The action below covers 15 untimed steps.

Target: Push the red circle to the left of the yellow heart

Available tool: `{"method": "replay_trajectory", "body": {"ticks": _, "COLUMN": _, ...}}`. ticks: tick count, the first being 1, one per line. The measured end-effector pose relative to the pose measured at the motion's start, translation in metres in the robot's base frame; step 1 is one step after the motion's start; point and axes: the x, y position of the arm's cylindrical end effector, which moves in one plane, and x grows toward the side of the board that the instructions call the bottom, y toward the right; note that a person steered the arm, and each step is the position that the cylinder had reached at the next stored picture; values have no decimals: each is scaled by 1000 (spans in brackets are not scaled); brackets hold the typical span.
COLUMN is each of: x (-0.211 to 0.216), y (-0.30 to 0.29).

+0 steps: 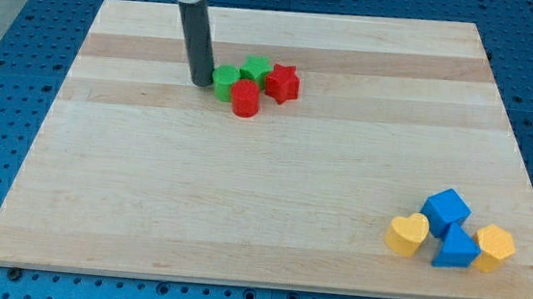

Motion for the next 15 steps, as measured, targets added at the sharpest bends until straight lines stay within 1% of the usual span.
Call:
{"method": "replay_trajectory", "body": {"ticks": 2, "x": 25, "y": 42}}
{"method": "replay_trajectory", "body": {"ticks": 4, "x": 62, "y": 96}}
{"method": "replay_trajectory", "body": {"ticks": 6, "x": 114, "y": 150}}
{"method": "replay_trajectory", "body": {"ticks": 7, "x": 134, "y": 166}}
{"method": "replay_trajectory", "body": {"ticks": 8, "x": 149, "y": 178}}
{"method": "replay_trajectory", "body": {"ticks": 10, "x": 157, "y": 131}}
{"method": "replay_trajectory", "body": {"ticks": 11, "x": 164, "y": 145}}
{"method": "replay_trajectory", "body": {"ticks": 12, "x": 165, "y": 180}}
{"method": "replay_trajectory", "body": {"ticks": 13, "x": 169, "y": 199}}
{"method": "replay_trajectory", "body": {"ticks": 14, "x": 184, "y": 207}}
{"method": "replay_trajectory", "body": {"ticks": 15, "x": 190, "y": 207}}
